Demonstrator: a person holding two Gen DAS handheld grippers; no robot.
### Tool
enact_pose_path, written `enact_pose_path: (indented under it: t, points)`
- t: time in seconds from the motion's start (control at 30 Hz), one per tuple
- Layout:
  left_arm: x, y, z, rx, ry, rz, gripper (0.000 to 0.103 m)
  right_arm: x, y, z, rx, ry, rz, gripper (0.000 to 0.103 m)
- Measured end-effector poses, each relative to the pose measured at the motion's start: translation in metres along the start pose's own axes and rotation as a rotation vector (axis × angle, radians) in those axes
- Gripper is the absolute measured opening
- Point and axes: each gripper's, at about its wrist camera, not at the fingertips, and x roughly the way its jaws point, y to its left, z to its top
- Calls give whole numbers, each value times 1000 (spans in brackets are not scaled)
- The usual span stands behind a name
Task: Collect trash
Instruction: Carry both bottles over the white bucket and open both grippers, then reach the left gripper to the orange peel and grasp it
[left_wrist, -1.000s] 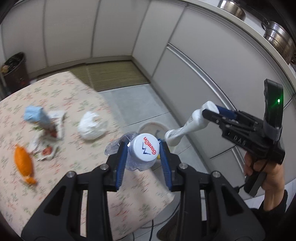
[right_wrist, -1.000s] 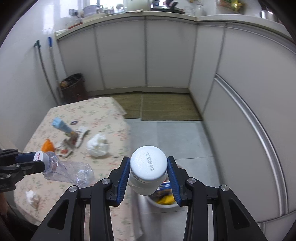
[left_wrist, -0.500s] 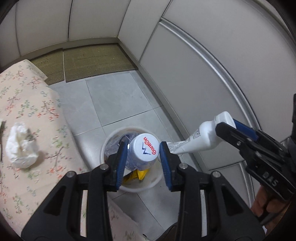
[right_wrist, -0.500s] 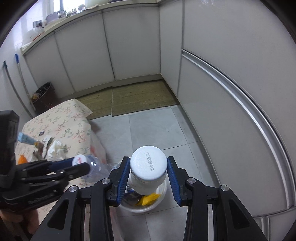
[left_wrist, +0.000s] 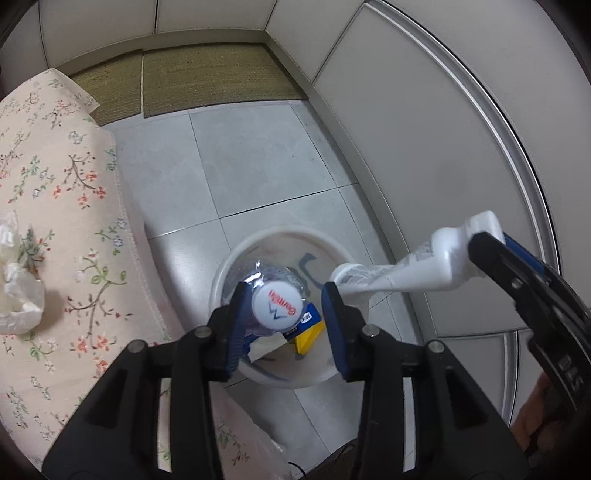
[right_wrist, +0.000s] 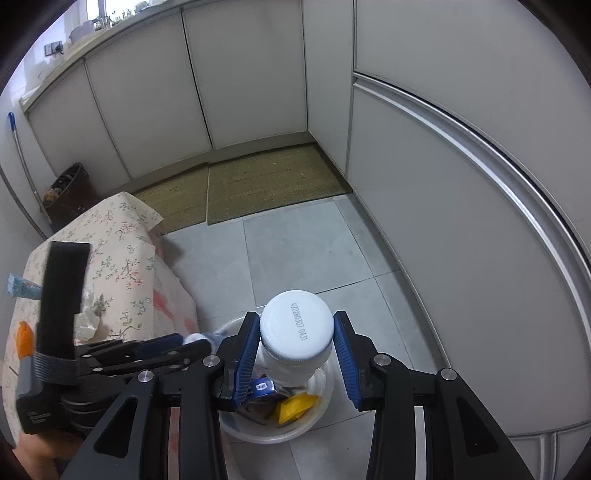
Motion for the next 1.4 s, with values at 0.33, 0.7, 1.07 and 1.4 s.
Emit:
enact_pose_path:
  t: [0.33,0.7,1.07,1.4]
  points:
    - [-60,14,-21,55,-41,-12,49,22,4,-1,23,27,-28,41]
    - [-119,23,-57,167,-80,25,53,58,18,-6,-17,97,-129,41]
    - [-157,60,-81,153,-99,85,69,32,7,3,104,107,-20,55]
    - [-212,115,-102,58,-154,142,82,-39,37,5,31,77,42,68]
